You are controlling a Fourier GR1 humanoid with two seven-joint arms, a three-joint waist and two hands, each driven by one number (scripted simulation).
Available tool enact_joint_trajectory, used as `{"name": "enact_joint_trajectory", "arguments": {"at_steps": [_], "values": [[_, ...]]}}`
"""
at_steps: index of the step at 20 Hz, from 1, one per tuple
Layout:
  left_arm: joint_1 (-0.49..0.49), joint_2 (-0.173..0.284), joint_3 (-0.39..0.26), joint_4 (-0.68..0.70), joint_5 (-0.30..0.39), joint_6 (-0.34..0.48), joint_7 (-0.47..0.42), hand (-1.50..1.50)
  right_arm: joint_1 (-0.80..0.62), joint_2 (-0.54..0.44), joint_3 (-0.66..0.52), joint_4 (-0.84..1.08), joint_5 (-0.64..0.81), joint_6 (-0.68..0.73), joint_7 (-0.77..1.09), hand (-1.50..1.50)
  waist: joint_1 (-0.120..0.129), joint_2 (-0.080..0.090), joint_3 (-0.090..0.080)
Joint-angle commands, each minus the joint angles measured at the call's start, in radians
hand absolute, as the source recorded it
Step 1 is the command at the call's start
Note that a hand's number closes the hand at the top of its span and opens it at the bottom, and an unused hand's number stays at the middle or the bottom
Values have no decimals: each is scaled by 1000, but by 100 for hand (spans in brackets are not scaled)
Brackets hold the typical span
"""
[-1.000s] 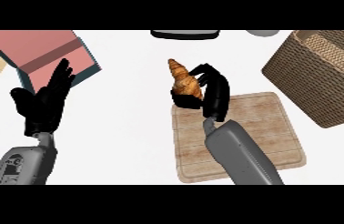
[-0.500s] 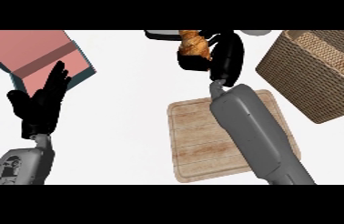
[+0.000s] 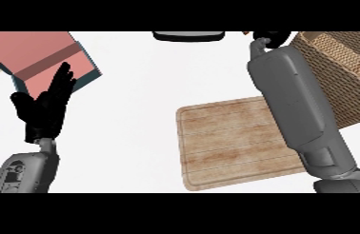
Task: Pick the croissant from the cutting board and place it in the basket
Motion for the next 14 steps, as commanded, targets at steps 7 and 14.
{"name": "enact_joint_trajectory", "arguments": {"at_steps": [7, 14], "values": [[5, -17, -3, 21, -19, -8, -33, 0, -158, -121, -91, 281, 45, 57, -30, 150, 4, 2, 0], [-18, -24, 0, 42, -18, -12, -37, 0, -179, -211, -166, 512, 4, 90, -173, 150, 20, 15, 0]]}}
